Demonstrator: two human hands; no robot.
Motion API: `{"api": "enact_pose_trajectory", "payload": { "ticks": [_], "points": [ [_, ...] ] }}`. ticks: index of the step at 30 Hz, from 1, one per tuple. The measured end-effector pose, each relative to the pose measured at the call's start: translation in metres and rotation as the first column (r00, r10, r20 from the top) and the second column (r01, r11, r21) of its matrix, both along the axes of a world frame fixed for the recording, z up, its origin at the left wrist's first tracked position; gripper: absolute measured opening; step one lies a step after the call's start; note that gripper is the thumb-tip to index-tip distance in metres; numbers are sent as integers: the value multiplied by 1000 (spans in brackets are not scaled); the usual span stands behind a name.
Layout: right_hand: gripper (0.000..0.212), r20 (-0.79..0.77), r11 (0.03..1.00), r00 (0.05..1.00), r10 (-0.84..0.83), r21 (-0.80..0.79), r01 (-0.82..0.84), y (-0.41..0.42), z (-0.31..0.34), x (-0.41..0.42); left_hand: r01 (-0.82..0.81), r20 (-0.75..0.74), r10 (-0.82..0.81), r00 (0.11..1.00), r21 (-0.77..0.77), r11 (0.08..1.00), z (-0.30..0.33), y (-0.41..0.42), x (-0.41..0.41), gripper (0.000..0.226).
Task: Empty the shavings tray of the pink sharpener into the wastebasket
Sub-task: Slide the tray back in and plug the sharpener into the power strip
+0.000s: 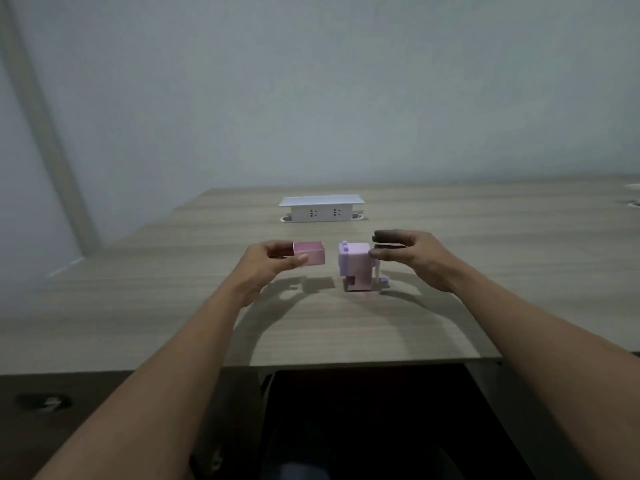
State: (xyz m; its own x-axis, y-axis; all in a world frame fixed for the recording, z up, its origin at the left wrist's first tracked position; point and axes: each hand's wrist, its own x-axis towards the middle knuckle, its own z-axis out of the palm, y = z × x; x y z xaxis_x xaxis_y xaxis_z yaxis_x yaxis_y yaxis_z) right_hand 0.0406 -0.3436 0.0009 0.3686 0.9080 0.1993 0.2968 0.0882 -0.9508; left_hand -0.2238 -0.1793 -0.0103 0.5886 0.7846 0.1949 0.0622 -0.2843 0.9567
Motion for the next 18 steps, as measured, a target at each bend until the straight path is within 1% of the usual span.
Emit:
{"api": "enact_pose_trajectory", "payload": {
  "ticks": [5, 9, 14, 18],
  "points": [
    [65, -25, 999, 999, 45, -25, -45, 8, -3, -2, 52, -81, -57, 995, -61, 997, -17, -7, 2, 48],
    [65, 25, 995, 997, 79, -70, -78, 13, -2, -3, 91, -93, -100, 991, -96, 991, -22, -9, 8, 40],
    [61, 71, 991, 992, 102, -89, -95, 15, -1, -2, 114, -127, -123, 984, -75, 991, -25, -11, 11, 38],
    [60, 63, 994, 994, 90, -74, -85, 17, -7, 0, 111, -142, -117, 983, -54, 992, -25, -11, 12, 38]
  ]
}}
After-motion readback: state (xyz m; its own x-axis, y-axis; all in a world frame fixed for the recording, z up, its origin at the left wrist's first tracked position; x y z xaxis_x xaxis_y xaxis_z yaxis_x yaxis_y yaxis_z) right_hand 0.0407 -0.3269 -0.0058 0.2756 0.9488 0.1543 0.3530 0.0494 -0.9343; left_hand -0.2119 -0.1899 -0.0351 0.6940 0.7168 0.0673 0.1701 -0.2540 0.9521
